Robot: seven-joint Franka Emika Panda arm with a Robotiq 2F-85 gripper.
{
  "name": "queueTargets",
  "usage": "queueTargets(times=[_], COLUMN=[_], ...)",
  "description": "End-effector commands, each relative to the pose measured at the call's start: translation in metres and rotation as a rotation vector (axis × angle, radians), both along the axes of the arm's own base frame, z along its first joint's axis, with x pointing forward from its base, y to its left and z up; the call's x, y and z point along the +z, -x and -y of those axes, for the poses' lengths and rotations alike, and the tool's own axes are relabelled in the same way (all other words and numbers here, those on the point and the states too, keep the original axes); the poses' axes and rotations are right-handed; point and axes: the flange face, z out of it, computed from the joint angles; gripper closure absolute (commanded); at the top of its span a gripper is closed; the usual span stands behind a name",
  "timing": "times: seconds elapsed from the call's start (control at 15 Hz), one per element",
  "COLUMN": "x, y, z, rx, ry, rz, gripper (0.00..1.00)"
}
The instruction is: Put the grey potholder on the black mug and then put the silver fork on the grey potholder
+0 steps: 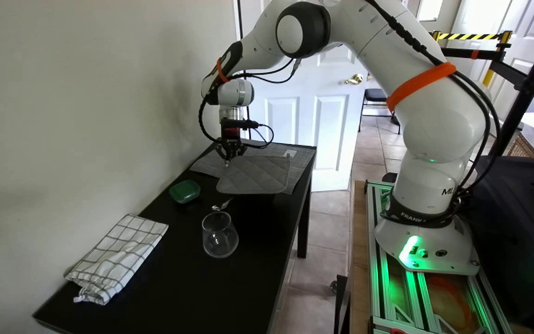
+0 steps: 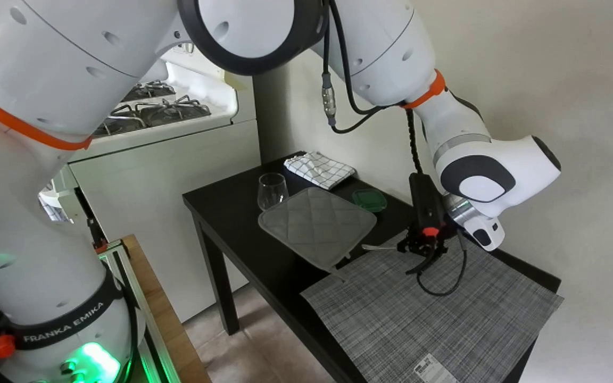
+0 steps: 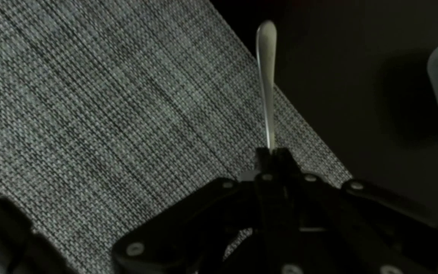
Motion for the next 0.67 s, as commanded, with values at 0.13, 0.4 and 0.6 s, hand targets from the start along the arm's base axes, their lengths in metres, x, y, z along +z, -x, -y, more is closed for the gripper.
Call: queueTargets(times=[0.13,0.4,0.6], x=[0.053,0.099,0.130], y=[0.006,0.014,0.021], z=[0.016,0.029,0.026], rx=[-0.020,-0.017,0.019], ry=[0.002,0.059,0.084], rz=[0.069,0.105,0.106], gripper=[0.98,0.98,0.98])
